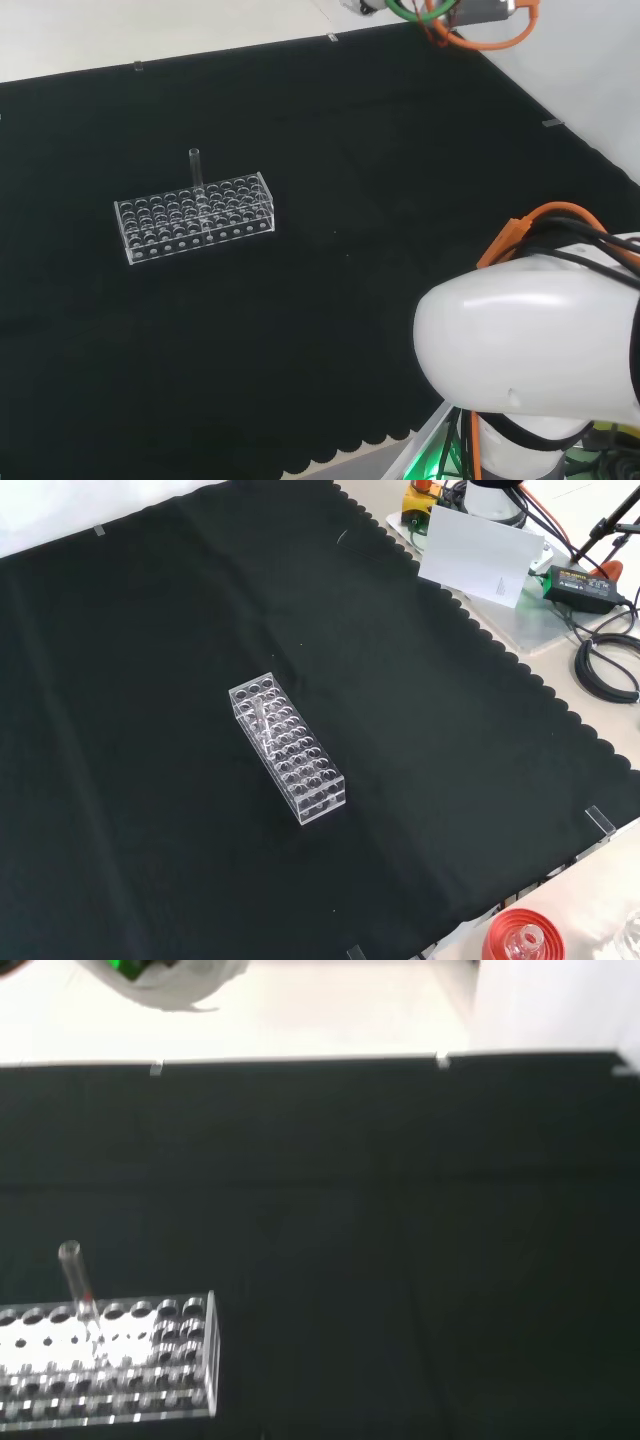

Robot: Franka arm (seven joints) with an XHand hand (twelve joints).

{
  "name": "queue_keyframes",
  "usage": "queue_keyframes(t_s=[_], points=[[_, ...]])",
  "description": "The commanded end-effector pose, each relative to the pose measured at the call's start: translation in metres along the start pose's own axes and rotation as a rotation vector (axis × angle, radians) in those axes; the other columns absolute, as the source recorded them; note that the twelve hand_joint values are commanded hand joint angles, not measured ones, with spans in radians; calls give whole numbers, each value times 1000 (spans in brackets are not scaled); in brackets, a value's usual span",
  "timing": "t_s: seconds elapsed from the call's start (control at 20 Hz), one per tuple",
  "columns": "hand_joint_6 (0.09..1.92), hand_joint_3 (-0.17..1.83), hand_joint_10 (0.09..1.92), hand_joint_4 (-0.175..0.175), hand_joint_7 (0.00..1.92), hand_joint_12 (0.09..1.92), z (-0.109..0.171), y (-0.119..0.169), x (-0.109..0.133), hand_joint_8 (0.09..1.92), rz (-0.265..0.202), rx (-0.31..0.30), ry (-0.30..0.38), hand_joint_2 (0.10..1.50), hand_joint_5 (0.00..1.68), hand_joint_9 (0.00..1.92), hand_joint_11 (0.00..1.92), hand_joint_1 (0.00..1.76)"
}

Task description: Pick up the test tube.

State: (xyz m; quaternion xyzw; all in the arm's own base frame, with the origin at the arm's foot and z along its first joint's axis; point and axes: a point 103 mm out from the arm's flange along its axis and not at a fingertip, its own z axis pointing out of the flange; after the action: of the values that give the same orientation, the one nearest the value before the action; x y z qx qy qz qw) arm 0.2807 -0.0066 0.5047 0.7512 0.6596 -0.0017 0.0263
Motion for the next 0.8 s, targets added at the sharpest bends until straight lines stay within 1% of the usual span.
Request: queue_keyframes(t_s=[0.05,0.2,0.4,0.6,0.8], points=[[366,605,1010,-73,274,1536,-4,-1,0,895,-5,25,-46,679,252,239,0,779],[357,601,1012,-73,281,1541,-3,13,11,893,-57,44,-40,681,256,247,0,778],[353,599,1013,-73,286,1544,-1,31,24,892,-108,57,-27,681,258,252,0,777],[349,596,1013,-73,289,1546,-1,50,36,892,-146,46,-19,681,261,255,0,777],[343,592,1011,-73,293,1550,7,70,47,889,-173,66,12,680,264,259,0,782]])
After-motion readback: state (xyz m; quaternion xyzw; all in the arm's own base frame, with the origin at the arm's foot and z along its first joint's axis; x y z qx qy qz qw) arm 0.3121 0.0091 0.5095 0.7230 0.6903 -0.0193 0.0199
